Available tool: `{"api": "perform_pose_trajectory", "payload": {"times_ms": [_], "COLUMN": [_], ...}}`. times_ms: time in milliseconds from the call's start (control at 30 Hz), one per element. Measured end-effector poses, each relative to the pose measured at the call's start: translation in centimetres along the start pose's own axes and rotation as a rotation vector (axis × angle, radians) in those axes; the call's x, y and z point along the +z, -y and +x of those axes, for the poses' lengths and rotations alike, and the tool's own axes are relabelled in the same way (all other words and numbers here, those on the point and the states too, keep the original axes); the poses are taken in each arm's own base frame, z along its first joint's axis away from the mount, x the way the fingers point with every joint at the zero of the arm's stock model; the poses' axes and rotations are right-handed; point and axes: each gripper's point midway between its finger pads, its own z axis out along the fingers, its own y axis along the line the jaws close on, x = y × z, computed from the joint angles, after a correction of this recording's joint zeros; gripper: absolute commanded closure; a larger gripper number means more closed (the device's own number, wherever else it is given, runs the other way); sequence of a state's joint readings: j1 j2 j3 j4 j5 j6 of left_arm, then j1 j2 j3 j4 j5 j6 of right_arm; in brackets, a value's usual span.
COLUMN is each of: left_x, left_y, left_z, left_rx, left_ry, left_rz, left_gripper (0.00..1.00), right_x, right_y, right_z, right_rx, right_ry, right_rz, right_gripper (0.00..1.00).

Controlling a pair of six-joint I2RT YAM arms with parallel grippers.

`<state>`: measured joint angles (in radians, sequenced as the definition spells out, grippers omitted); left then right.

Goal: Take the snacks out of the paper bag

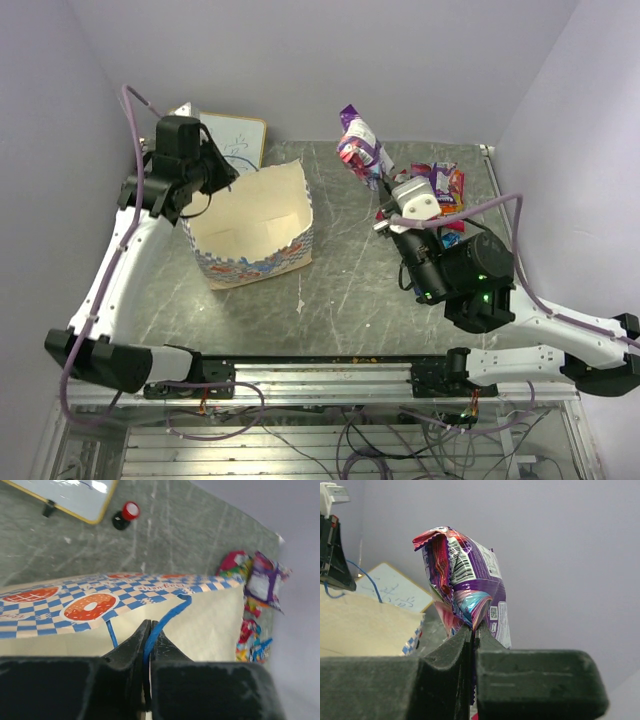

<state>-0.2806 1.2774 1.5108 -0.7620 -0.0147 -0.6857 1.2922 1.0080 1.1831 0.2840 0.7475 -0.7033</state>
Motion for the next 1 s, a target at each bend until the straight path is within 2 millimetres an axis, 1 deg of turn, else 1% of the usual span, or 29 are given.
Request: {"api": "perform_pose_trajectory", "payload": {"times_ms": [67, 100, 167, 200, 233, 300, 333, 433, 533, 633, 733, 867, 933, 1000], "left_x": [1.1, 1.7, 2.5, 2.7, 2.8, 2.6, 2.3, 0.8, -1.0, -2.9, -4.6, -6.7, -7.6, -8.7], "left_y": [-0.9, -1.6, -2.7, -3.3, -3.7, -4.0, -4.0, -3.6, -2.8, -2.2, -2.1, -1.5, -0.9, -0.3], "left_z": [-1.2, -2.0, -2.8, -3.1, -3.3, -3.4, -3.4, -3.7, -4.6, -5.3, -5.3, -5.2, -5.4, -5.8], "left_rx": [-0.020, -0.034, -0.055, -0.064, -0.068, -0.077, -0.078, -0.076, -0.071, -0.057, -0.044, -0.016, 0.003, 0.021], "left_ry": [-0.001, -0.001, -0.005, -0.008, -0.008, -0.014, -0.014, 0.000, 0.032, 0.062, 0.076, 0.085, 0.094, 0.108], "left_rz": [-0.040, -0.060, -0.092, -0.109, -0.119, -0.125, -0.123, -0.111, -0.090, -0.072, -0.066, -0.035, -0.009, 0.017], "left_gripper": [0.66, 0.62, 0.36, 0.25, 0.20, 0.04, 0.01, 0.00, 0.00, 0.00, 0.02, 0.04, 0.04, 0.03], "right_x": [-0.3, -0.4, -0.7, -0.9, -1.0, -1.4, -1.7, -2.0, -1.7, -0.9, 0.3, 2.7, 3.6, 4.2], "right_y": [0.9, 1.3, 1.8, 2.0, 2.2, 2.6, 2.9, 3.5, 3.6, 4.1, 6.0, 9.3, 10.7, 12.2], "right_z": [0.2, 0.3, 0.6, 0.8, 1.0, 1.4, 1.7, 2.8, 4.2, 6.6, 9.7, 13.4, 15.6, 18.6], "right_rx": [0.014, 0.022, 0.037, 0.048, 0.059, 0.076, 0.083, 0.090, 0.088, 0.086, 0.070, 0.045, 0.027, 0.005], "right_ry": [-0.015, -0.023, -0.041, -0.050, -0.060, -0.078, -0.090, -0.137, -0.207, -0.278, -0.369, -0.488, -0.548, -0.622], "right_rz": [0.028, 0.037, 0.053, 0.061, 0.069, 0.086, 0.098, 0.141, 0.178, 0.226, 0.305, 0.398, 0.431, 0.466], "right_gripper": [1.00, 1.00, 1.00, 1.00, 1.00, 1.00, 1.00, 1.00, 1.00, 1.00, 1.00, 1.00, 1.00, 1.00]}}
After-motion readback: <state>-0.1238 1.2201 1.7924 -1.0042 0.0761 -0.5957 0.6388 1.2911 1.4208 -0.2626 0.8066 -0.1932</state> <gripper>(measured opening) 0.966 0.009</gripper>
